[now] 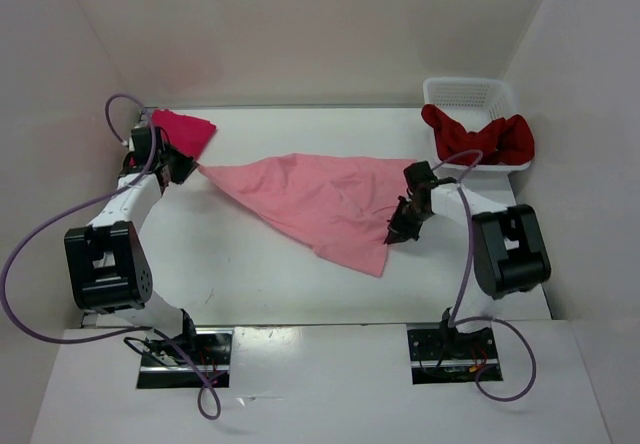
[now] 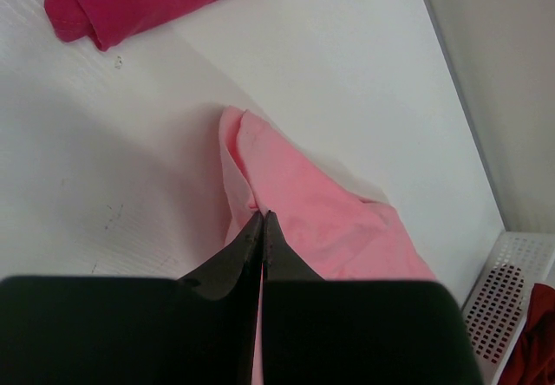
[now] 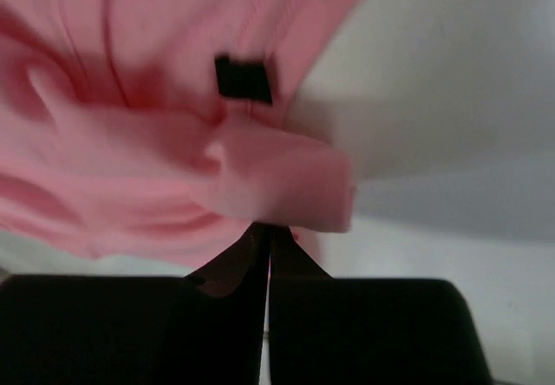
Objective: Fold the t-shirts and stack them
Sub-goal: Flatten out the tshirt
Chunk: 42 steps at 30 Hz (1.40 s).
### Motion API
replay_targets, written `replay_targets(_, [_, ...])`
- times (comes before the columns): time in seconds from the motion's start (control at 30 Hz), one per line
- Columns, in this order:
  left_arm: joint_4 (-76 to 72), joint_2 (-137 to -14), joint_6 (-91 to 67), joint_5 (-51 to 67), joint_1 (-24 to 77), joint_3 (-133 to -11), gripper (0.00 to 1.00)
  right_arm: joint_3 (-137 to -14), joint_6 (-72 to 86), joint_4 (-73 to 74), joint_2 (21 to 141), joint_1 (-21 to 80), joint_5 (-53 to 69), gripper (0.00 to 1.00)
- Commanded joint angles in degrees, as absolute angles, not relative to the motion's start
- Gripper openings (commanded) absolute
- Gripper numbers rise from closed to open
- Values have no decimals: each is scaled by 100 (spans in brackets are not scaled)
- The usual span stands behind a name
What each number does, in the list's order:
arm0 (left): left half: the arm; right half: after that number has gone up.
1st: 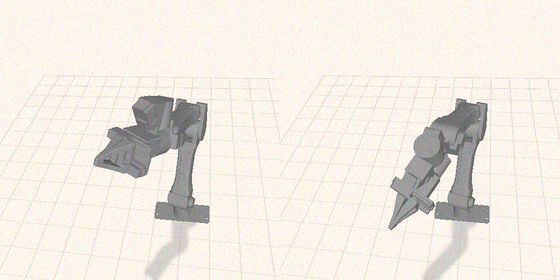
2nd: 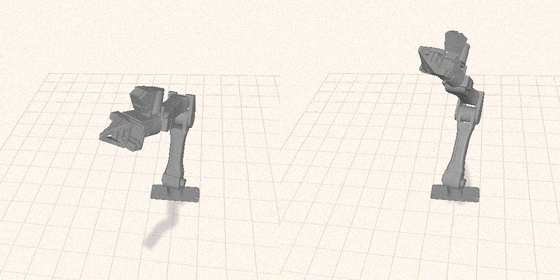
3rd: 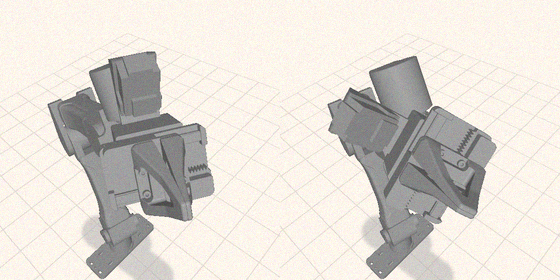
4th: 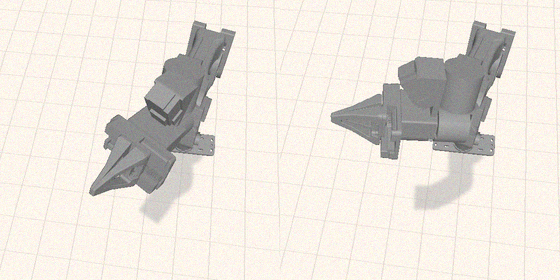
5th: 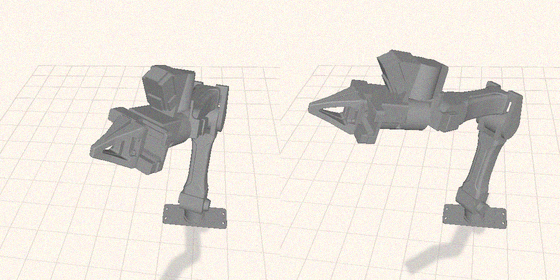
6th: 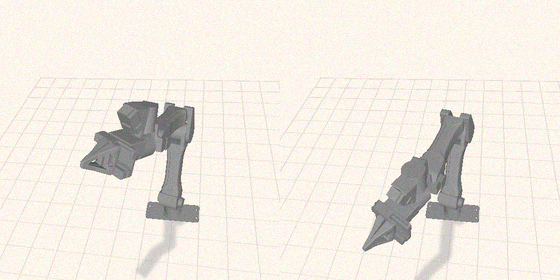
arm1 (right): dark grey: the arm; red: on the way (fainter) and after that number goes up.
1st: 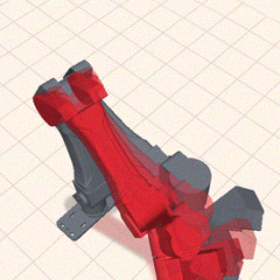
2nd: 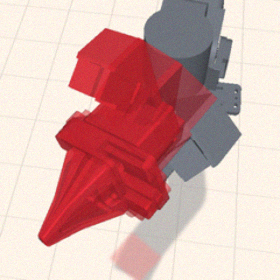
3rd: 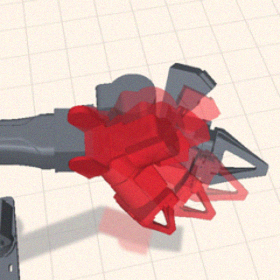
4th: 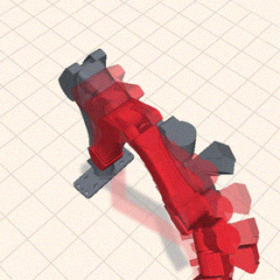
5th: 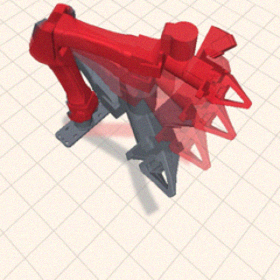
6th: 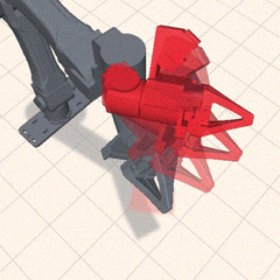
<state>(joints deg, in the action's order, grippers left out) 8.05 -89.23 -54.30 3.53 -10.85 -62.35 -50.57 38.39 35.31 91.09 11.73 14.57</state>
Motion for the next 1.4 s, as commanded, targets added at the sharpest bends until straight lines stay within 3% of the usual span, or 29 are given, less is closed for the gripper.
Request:
replay_targets(0.0, [598, -9122, -5256, 246, -1125, -6380, 0, -5982, 3859, 2584, 9734, 1143, 907, 0])
replay_targets(0.17, [650, -9254, -5256, 299, -1125, -6697, 0, -7318, 3551, 2732, 10503, 1090, 1150, 0])
replay_targets(0.27, [703, -9202, -5256, 299, -1125, -6750, 0, -7462, 3349, 2970, 9995, 1326, 1309, 0])
replay_targets(0.5, [703, -9044, -5256, 299, -1125, -6705, 0, -7295, 3225, 4929, 7413, 2145, 2496, 0])
replay_targets(0.67, [703, -9176, -5256, 299, -1125, -7091, 0, -7655, 2963, 5555, 7181, 2066, 2549, 0])
replay_targets(0.73, [703, -9237, -5256, 299, -1125, -7146, 0, -7105, 2909, 5388, 7181, 1943, 2497, 0])
replay_targets(0.93, [703, -9342, -5204, 246, -1125, -7146, 0, -5645, 3067, 4038, 8110, 1731, 1636, 0])
replay_targets(1.03, [642, -9412, -5203, 246, -1125, -7084, 0, -5643, 3243, 3622, 8875, 1731, 1310, 0])
replay_targets(1.37, [589, -9563, -5203, 194, -1011, -6883, 0, -8110, 3182, 3006, 11591, 1494, 633, 0])
